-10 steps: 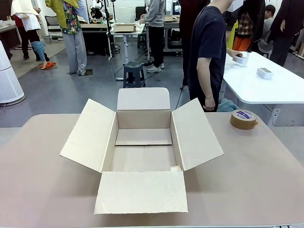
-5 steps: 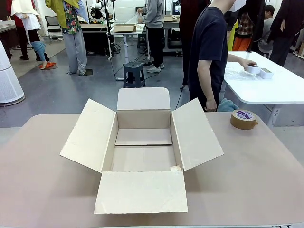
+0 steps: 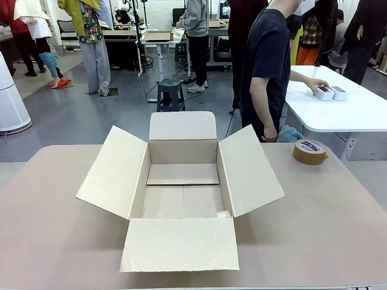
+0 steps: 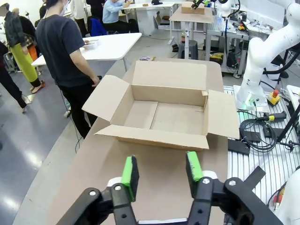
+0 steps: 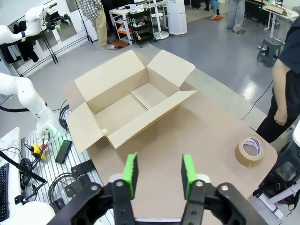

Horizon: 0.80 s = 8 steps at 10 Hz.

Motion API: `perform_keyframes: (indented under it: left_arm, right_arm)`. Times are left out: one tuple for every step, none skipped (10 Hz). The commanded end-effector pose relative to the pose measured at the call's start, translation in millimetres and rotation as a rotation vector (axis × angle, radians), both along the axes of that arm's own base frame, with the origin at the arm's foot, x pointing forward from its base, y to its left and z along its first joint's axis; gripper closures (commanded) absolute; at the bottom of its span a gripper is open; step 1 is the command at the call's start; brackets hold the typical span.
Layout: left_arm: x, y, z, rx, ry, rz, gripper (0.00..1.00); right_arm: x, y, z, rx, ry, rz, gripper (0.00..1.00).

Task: Wrap the clocks to prevent damage.
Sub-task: Open the side flaps of the Package Box.

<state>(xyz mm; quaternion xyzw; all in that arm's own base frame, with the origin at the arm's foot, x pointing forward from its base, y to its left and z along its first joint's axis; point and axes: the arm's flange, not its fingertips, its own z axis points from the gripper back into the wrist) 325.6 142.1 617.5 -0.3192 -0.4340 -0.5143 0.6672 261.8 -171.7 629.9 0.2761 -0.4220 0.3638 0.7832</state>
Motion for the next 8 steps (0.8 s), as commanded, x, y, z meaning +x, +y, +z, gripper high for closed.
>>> perform_keyframes:
  left_arm:
    - [-2.1,-0.3,6.1,0.004,0.037,0.002,1.00]
    - [-2.9,-0.9,7.6,0.010,0.042,0.002,1.00]
    - [-2.2,-0.1,9.4,0.019,0.050,0.002,1.00]
    - [-1.6,0.3,10.2,0.025,0.056,0.007,1.00]
    - [-1.5,0.3,10.5,0.028,0.061,0.011,1.00]
    - [-0.7,0.9,11.1,0.027,0.066,0.038,1.00]
    - [-1.9,0.0,11.1,0.023,0.066,0.058,1.00]
    - [-6.1,2.6,12.5,0.027,0.058,0.067,1.00]
  right_arm:
    - [0.6,4.3,2.8,-0.045,0.007,0.030,1.00]
    - [1.6,4.5,2.6,-0.049,0.015,0.036,1.00]
    - [1.6,3.8,2.5,-0.049,0.021,0.037,1.00]
    - [1.2,1.7,2.3,-0.050,0.028,0.034,1.00]
    - [0.3,-0.3,2.6,-0.050,0.033,0.031,1.00]
    - [-0.6,-1.6,3.0,-0.056,0.038,0.027,1.00]
    - [-3.1,-2.0,2.3,-0.065,0.034,0.029,1.00]
    - [-8.2,-4.5,1.4,-0.049,0.028,0.025,1.00]
